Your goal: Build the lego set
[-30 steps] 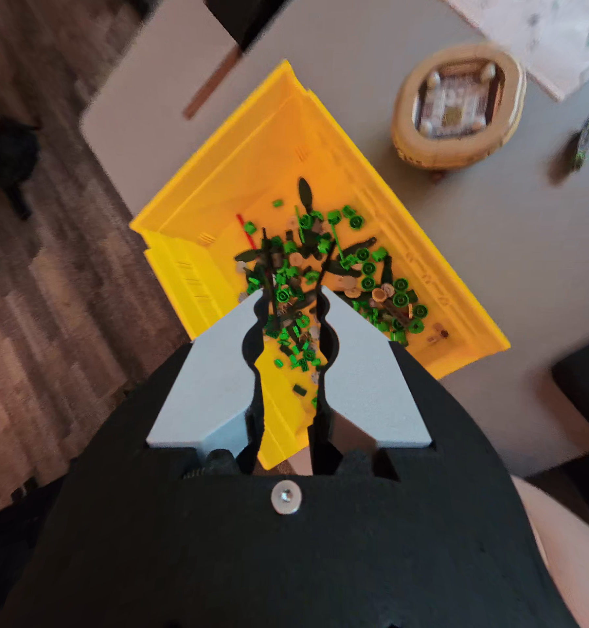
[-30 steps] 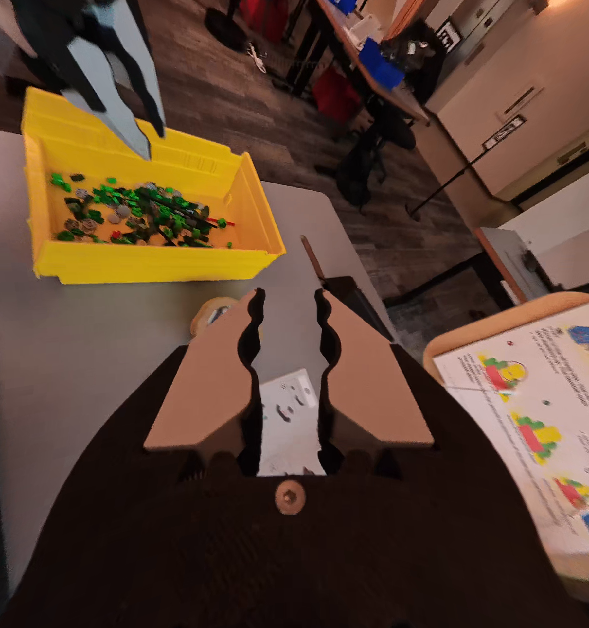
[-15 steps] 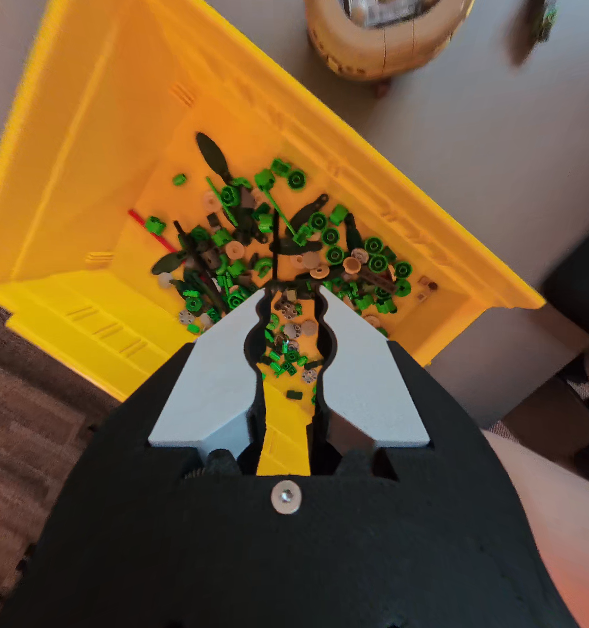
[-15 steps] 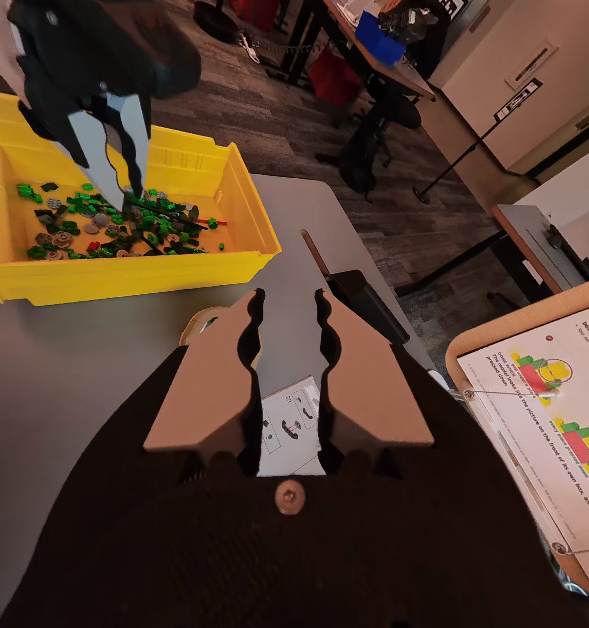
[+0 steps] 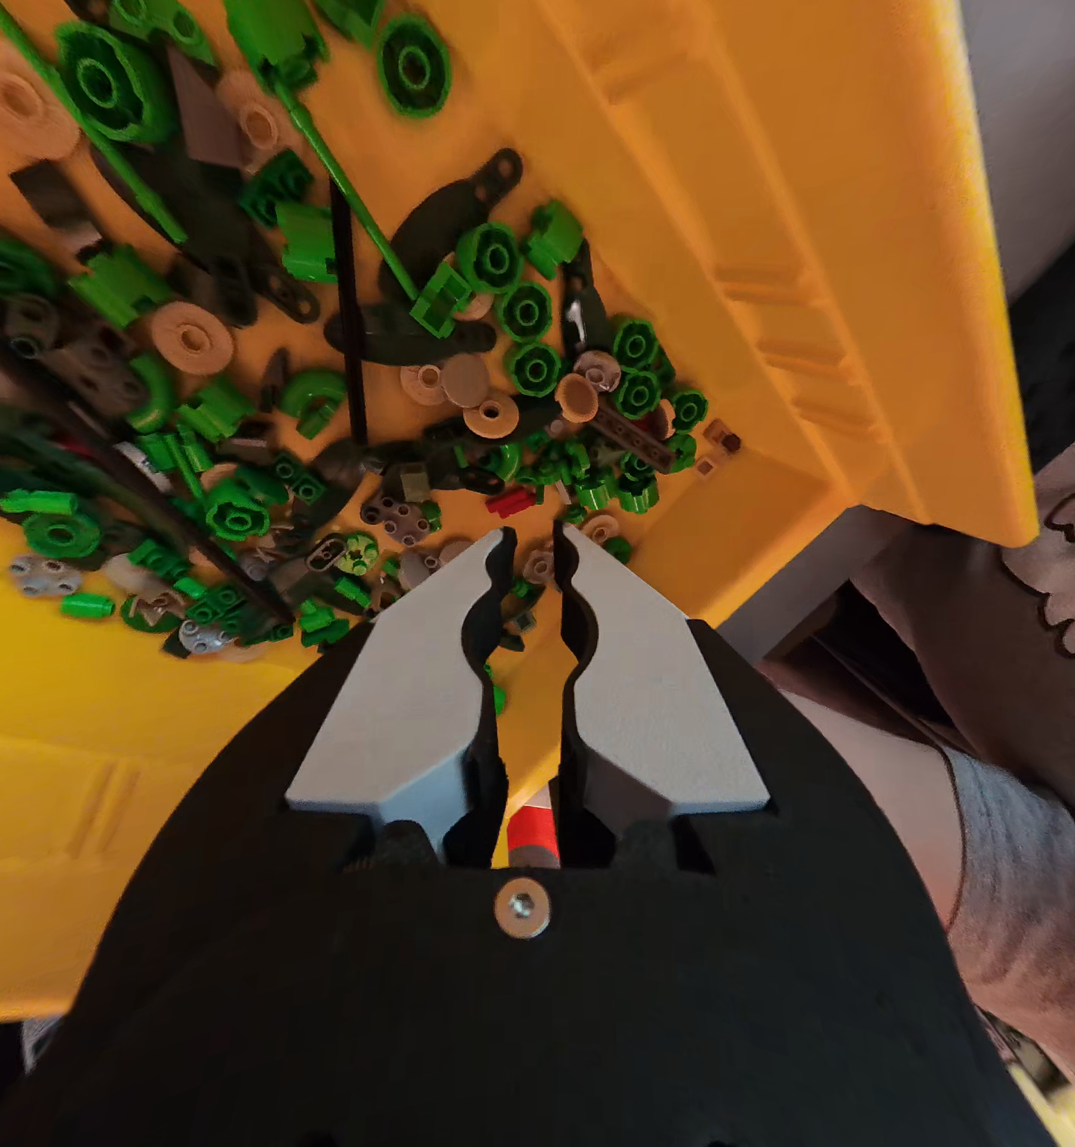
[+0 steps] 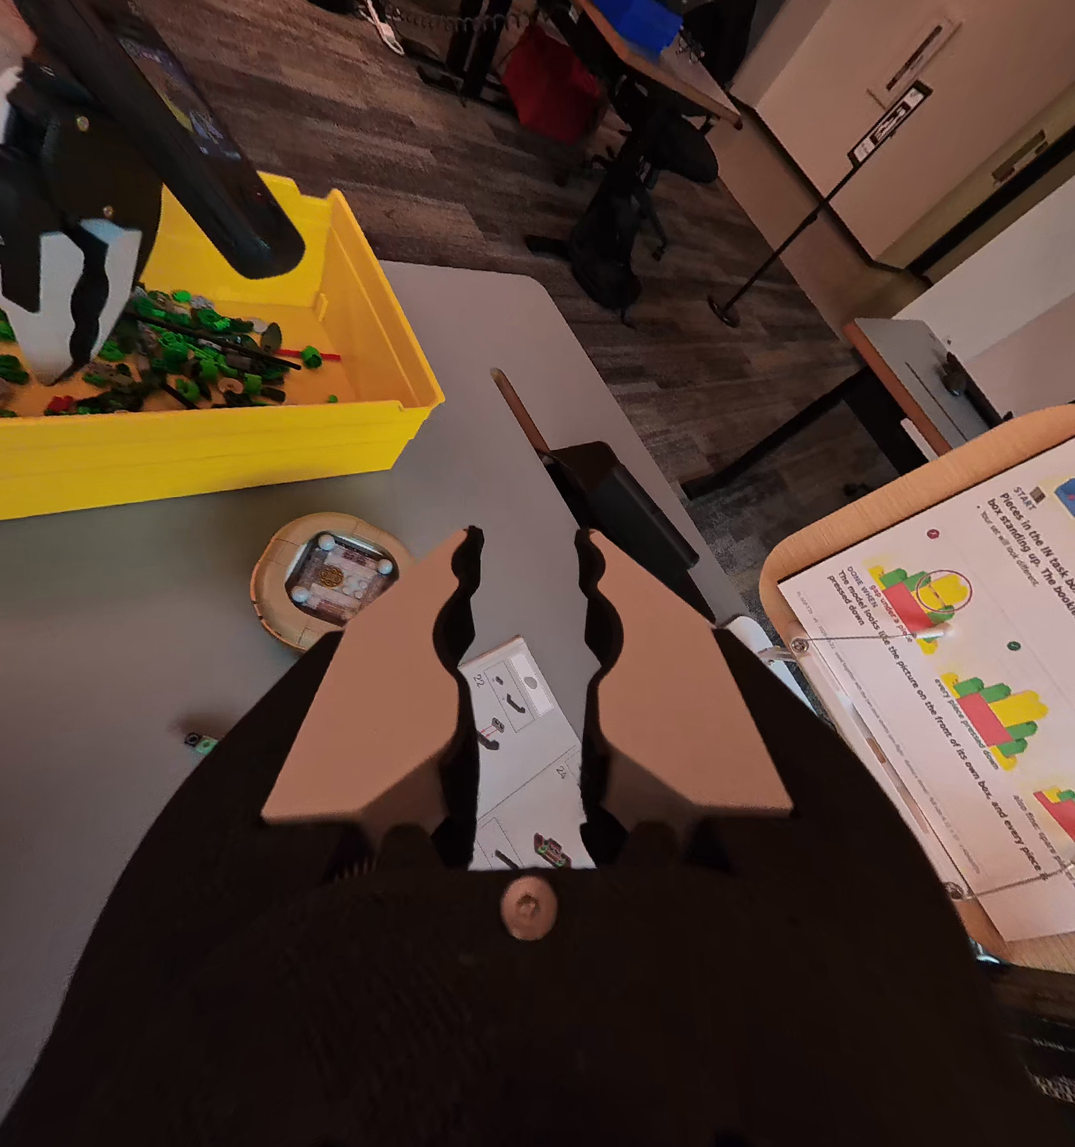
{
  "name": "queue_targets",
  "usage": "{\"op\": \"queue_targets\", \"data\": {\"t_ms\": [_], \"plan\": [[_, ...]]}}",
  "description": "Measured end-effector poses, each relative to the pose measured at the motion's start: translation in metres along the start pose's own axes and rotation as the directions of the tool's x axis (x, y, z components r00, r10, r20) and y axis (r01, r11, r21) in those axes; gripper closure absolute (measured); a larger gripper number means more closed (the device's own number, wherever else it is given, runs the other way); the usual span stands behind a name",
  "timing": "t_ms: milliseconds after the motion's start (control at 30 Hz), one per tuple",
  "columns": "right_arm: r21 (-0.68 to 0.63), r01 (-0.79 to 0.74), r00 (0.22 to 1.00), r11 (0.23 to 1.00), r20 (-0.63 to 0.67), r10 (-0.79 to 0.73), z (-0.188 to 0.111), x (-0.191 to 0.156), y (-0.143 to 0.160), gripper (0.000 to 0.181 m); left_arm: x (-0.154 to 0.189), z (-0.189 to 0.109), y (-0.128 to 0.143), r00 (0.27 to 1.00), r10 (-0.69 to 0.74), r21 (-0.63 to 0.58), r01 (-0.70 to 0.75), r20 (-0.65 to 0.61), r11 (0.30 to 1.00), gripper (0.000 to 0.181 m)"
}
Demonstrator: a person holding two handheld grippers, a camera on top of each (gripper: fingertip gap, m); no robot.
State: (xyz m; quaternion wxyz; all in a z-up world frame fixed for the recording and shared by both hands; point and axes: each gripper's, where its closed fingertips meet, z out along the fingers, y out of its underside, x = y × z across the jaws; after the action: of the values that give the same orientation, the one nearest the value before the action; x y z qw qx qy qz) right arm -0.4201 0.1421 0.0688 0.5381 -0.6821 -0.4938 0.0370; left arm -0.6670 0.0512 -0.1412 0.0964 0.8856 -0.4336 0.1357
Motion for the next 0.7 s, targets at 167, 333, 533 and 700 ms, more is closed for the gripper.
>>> {"op": "queue_targets", "data": {"t_ms": [167, 333, 533, 700], "plan": [[-0.014, -0.002, 1.000, 1.000, -0.018, 0.002, 0.000, 0.008, 0.007, 0.151, -0.002, 0.008, -0.004, 0.999, 0.008, -0.021, -0.009, -0.032, 1.000, 0.170], [-0.015, -0.006, 1.000, 1.000, -0.029, 0.005, -0.002, 0.013, 0.010, 0.150, 0.000, 0.011, -0.010, 0.997, -0.004, -0.008, 0.003, -0.083, 1.000, 0.173], [-0.017, 0.001, 1.000, 1.000, -0.024, -0.002, -0.002, 0.012, 0.010, 0.151, -0.003, 0.017, -0.014, 0.994, -0.026, -0.028, 0.023, -0.104, 0.999, 0.173], [-0.019, 0.008, 1.000, 1.000, -0.024, -0.008, -0.003, 0.012, 0.010, 0.151, -0.011, 0.017, -0.015, 0.997, -0.047, -0.032, 0.045, -0.057, 0.998, 0.175]]}}
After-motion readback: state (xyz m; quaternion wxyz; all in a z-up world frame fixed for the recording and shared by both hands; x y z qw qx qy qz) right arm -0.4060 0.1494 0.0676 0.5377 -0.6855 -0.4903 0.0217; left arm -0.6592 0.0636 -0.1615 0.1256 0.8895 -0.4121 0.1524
